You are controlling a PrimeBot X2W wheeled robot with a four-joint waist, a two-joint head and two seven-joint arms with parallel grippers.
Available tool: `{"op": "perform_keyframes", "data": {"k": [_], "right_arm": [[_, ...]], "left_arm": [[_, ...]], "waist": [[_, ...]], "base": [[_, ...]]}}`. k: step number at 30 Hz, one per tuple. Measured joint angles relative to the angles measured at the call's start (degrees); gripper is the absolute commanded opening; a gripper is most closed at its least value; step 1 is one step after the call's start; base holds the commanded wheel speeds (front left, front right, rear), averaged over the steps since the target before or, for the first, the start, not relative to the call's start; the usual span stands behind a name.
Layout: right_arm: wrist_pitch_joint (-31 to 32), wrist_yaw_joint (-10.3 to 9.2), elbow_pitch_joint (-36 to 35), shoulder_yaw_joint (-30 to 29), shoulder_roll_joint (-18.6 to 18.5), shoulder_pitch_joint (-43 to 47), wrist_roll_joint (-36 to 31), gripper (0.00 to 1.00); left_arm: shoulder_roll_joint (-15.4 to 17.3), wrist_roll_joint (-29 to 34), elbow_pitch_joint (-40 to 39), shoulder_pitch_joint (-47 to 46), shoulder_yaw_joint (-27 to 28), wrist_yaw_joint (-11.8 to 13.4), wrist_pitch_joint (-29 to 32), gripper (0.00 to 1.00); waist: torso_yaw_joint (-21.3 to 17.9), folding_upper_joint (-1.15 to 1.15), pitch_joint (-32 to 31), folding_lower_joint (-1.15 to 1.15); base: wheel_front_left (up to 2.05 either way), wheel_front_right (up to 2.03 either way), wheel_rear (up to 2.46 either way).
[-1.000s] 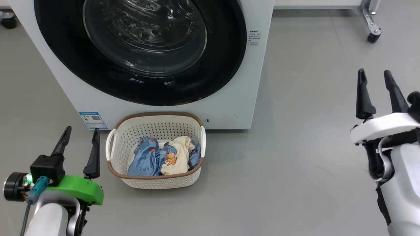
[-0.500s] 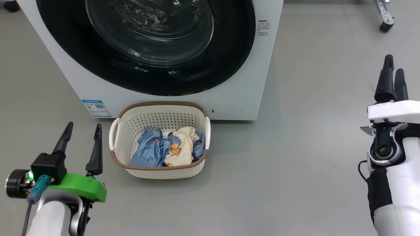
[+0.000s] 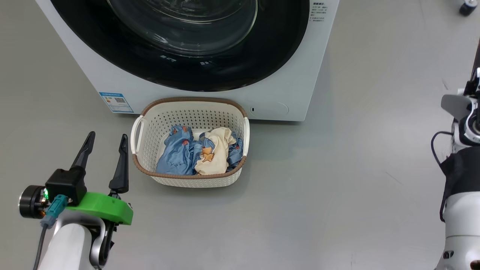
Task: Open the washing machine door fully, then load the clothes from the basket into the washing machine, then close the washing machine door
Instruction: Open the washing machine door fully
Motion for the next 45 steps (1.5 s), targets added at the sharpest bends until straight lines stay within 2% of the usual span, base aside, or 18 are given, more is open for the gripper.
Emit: {"op": "perform_keyframes", "data": {"k": [6, 13, 16, 32, 45], "right_arm": [[5.2, -3.25, 0.0, -0.8, 0.0, -5.8, 5.1, 0.00], [11.6, -7.48, -0.4, 0.4, -0.1, -11.9, 7.3, 0.00], [14.4, -8.68, -0.7, 0.9, -0.2, -14.3, 8.4, 0.00], [26.0, -10.25, -1.5, 4.9, -3.0, -22.5, 9.6, 0.00], [29.7, -10.25, 0.4, 6.7, -4.0, -25.9, 8.0, 0.00]], "left_arm": [[-0.5, 0.0, -0.3, -1.0, -0.1, -0.4, 0.0, 1.00], [-1.0, 0.1, -1.8, -2.9, -0.1, -0.4, 0.0, 1.00], [-1.6, 0.3, -2.3, -3.9, -0.1, -0.4, 0.0, 1.00], [-4.3, 0.6, -5.8, -8.3, 0.5, -0.5, 0.0, 1.00], [-5.8, 1.4, -7.1, -10.6, 0.7, -0.5, 0.0, 1.00]], "waist": [[1.1, 0.00, 2.0, 0.00], [2.1, 0.00, 4.7, 0.00], [2.6, 0.00, 6.1, 0.00], [5.4, 0.00, 14.1, 0.01], [7.9, 0.00, 19.6, 0.00]], "base": [[0.00, 0.00, 0.00], [0.00, 0.00, 0.00], [0.00, 0.00, 0.00], [0.00, 0.00, 0.00], [0.00, 0.00, 0.00]]}}
